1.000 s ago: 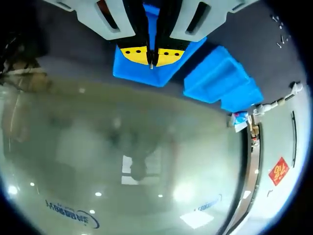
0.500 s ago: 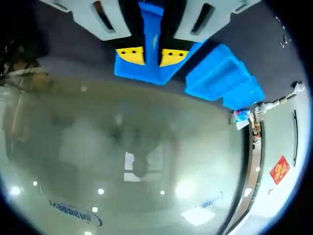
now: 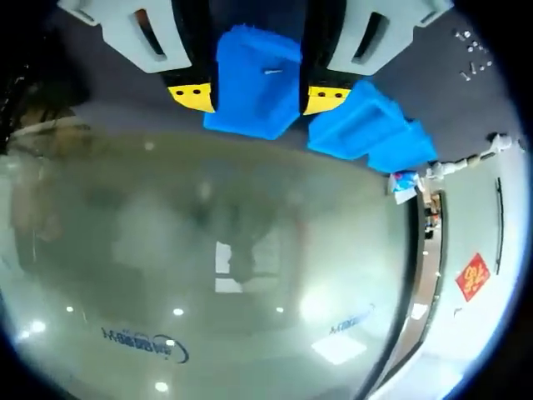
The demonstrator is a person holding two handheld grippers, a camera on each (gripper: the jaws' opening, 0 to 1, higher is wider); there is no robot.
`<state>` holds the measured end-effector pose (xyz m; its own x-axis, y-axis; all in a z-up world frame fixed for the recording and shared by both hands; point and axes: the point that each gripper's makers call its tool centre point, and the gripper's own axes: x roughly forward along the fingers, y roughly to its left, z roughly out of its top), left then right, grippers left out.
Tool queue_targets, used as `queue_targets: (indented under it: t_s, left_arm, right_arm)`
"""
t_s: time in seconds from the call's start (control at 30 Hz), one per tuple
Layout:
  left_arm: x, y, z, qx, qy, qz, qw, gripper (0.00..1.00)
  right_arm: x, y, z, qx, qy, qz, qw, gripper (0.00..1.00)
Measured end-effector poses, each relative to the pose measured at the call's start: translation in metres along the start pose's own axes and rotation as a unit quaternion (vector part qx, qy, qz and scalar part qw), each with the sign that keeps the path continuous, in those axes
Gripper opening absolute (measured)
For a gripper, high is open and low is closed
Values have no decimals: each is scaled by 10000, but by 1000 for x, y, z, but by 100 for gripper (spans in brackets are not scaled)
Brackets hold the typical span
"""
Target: Sort the screws, nuts, and washers into the corresponding bins
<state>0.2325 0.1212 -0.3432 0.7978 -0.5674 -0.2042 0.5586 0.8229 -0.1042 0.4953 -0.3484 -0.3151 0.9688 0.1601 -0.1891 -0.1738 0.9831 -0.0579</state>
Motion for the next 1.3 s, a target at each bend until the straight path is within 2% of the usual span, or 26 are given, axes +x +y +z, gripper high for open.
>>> queue_targets:
  t_s: [0.07,0.13,0.2,0.3,0.5,0.67,0.87,1.1,1.2,1.3]
  left_arm:
    - [0,0,1,-2,-16,3,10000,54]
    - [0,-1,2,4,-33,8,10000,54]
    - [0,-2,3,2,-55,12,10000,54]
    - [1,-5,5,5,-74,2,10000,54]
    - [2,-11,7,35,-119,-65,9999,53]
    - [1,-14,8,35,-137,-91,9999,53]
    - [-2,-15,8,86,-153,-91,9998,53]
    - [-2,-14,5,95,-123,-64,9999,53]
    - [-2,-14,5,124,-119,-71,9998,53]
    - [-3,-13,6,192,-134,-51,9997,53]
  right_arm:
    - [-14,2,-1,1,-34,43,10000,35]
    - [-38,10,-1,-6,-138,124,9998,35]
    - [-49,13,7,-45,-322,155,9994,35]
    - [-81,25,7,70,-432,286,9986,34]
    - [-130,47,4,66,-621,481,9969,34]
    - [-165,63,-8,124,-682,643,9955,34]
    - [-207,77,-31,-77,-722,632,9954,34]
    - [-241,85,-60,41,-602,670,9959,34]
    - [-253,88,-66,132,-596,662,9959,34]
    - [-262,90,-70,31,-644,566,9963,31]
